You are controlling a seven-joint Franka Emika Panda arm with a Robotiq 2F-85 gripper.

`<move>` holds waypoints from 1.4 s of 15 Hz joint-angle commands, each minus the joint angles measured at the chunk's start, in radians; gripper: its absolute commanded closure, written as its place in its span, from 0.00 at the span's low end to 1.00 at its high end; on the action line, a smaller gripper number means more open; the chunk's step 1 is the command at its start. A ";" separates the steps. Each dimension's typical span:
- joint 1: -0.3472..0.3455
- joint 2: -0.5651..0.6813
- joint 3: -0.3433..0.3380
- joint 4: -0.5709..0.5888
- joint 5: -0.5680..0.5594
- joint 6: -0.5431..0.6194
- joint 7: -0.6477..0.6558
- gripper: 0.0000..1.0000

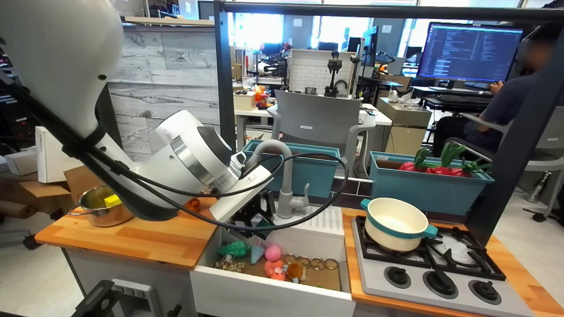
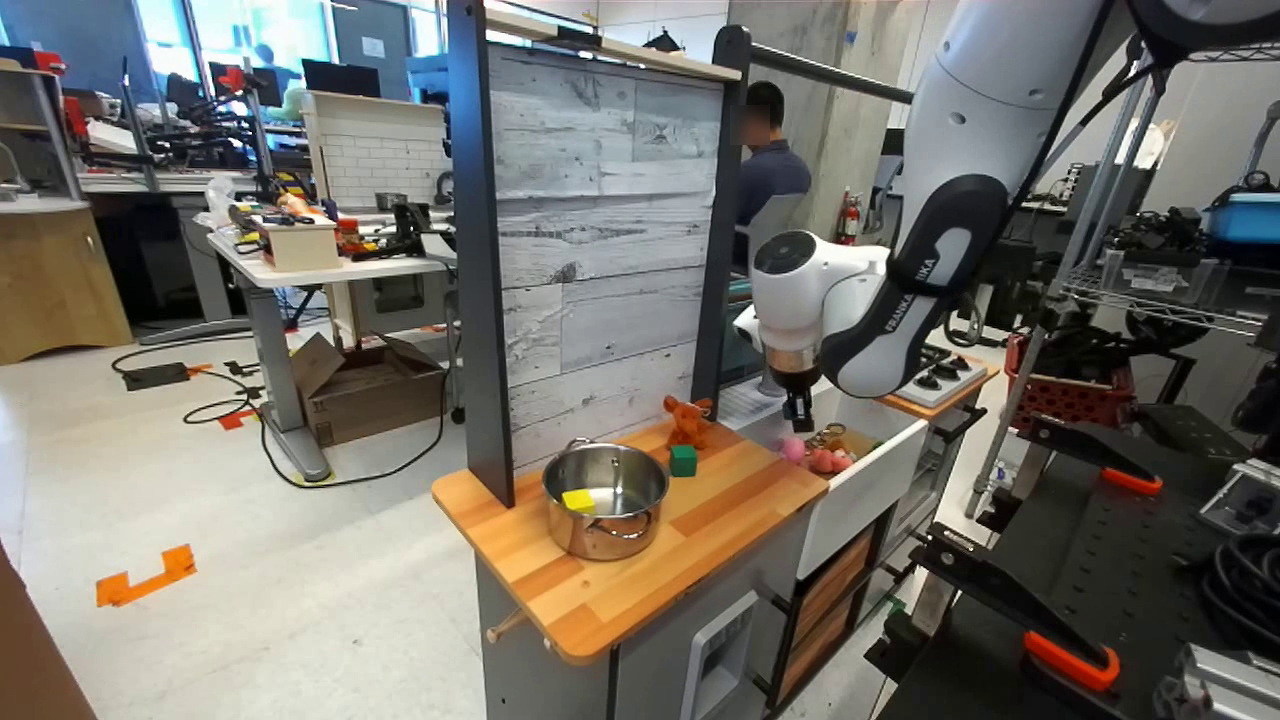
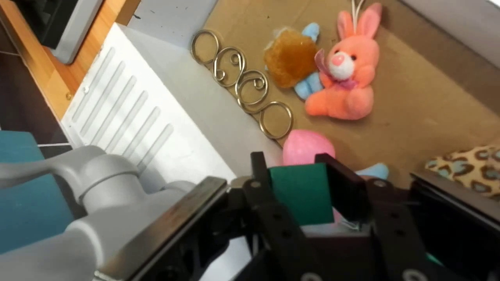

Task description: Pick up the green block at the front of the counter and put it in the sink

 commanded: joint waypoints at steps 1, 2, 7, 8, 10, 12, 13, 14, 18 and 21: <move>-0.013 -0.053 0.009 -0.120 -0.050 0.053 -0.036 0.88; -0.015 -0.056 0.010 -0.138 -0.053 0.049 -0.037 0.88; -0.017 -0.064 0.034 -0.156 0.008 -0.110 -0.012 0.36; -0.017 -0.065 0.036 -0.152 0.010 -0.136 -0.005 0.30; -0.023 -0.032 0.028 -0.116 -0.015 -0.115 0.005 0.41; -0.023 -0.042 0.033 -0.115 -0.012 -0.143 0.013 0.26; -0.023 -0.044 0.034 -0.115 -0.012 -0.149 0.015 0.22; -0.023 -0.044 0.035 -0.116 -0.012 -0.150 0.016 0.22; -0.023 -0.044 0.035 -0.116 -0.011 -0.150 0.017 0.22; -0.023 -0.044 0.035 -0.116 -0.011 -0.150 0.017 0.22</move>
